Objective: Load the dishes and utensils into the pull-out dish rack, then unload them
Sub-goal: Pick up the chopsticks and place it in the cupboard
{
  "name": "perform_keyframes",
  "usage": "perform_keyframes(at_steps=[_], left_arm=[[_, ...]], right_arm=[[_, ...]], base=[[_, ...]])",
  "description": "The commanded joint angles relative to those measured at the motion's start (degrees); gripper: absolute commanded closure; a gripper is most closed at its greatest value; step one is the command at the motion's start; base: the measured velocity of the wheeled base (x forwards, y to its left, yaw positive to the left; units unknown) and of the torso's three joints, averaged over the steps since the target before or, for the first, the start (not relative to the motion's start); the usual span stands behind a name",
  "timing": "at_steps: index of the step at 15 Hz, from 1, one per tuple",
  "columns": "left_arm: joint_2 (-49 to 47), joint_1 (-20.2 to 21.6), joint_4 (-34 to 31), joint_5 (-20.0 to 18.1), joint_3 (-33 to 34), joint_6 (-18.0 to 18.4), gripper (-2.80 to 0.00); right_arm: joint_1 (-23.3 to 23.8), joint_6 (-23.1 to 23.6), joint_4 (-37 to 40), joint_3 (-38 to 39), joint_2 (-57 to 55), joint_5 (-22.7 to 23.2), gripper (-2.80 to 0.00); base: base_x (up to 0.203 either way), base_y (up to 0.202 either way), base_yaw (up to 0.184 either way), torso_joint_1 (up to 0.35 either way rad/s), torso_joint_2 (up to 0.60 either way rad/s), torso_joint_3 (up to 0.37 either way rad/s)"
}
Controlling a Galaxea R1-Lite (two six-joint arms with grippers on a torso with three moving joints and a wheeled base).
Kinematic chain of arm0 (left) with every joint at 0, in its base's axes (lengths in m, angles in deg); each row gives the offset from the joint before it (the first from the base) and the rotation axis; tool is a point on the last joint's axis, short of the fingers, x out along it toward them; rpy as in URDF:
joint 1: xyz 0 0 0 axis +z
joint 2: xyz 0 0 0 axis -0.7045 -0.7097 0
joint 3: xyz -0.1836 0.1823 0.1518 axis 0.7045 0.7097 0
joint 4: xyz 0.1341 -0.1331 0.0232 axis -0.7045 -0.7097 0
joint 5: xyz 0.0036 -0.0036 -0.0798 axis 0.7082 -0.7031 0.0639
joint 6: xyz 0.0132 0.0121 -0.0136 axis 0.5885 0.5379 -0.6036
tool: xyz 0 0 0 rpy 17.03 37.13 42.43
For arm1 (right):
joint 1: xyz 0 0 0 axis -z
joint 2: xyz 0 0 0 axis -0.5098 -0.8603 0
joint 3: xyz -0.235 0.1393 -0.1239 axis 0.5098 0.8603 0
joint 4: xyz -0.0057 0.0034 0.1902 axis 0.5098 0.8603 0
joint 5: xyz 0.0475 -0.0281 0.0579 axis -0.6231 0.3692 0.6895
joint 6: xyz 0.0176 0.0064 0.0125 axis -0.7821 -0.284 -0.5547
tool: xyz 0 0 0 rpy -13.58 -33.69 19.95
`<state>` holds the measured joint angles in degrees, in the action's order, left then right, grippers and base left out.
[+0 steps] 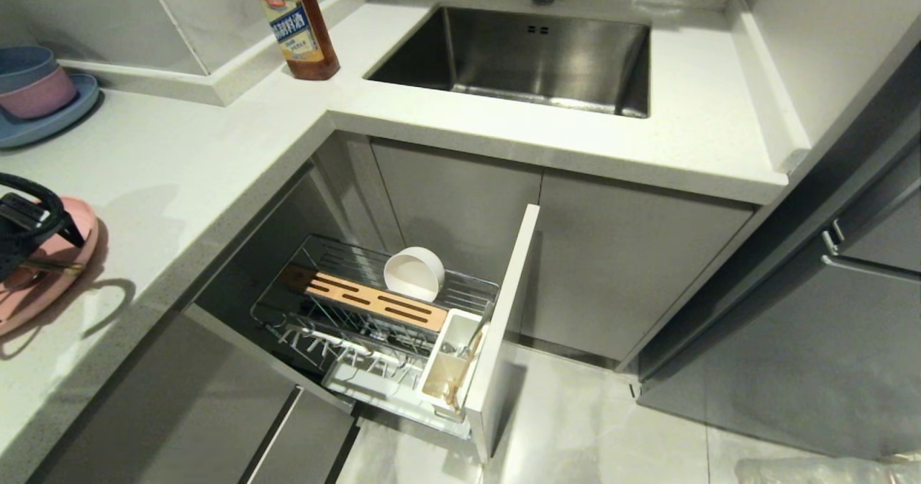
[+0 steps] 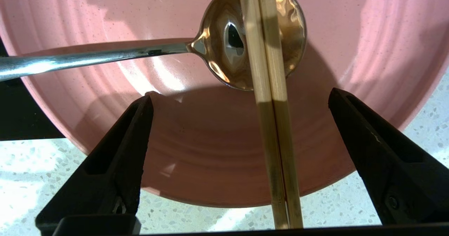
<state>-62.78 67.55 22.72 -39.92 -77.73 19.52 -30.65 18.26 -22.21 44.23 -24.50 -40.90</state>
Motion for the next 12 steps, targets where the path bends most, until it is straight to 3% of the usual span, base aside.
perform_keyframes(at_steps=[1,2,3,12], left_arm=[[-0.3,0.1,-0.2,-0.1,0.0,-0.3,-2.8],[-0.4,0.1,-0.2,-0.1,0.0,-0.2,-1.26],[-0.4,0.1,-0.2,-0.1,0.0,-0.2,0.0],[0.1,0.2,-0.2,-0.5,0.0,-0.3,0.0]], right_arm=[[0.0,0.0,0.0,0.1,0.0,0.0,0.0],[0.0,0.0,0.0,0.2,0.0,0.0,0.0],[0.0,0.0,0.1,0.1,0.0,0.0,0.0],[0.0,0.0,0.1,0.2,0.0,0.0,0.0]], base=[[0.0,0.0,0.0,0.0,0.0,0.0],[0.0,0.0,0.0,0.0,0.0,0.0],[0.0,0.0,0.0,0.0,0.0,0.0],[0.0,0.0,0.0,0.0,0.0,0.0]])
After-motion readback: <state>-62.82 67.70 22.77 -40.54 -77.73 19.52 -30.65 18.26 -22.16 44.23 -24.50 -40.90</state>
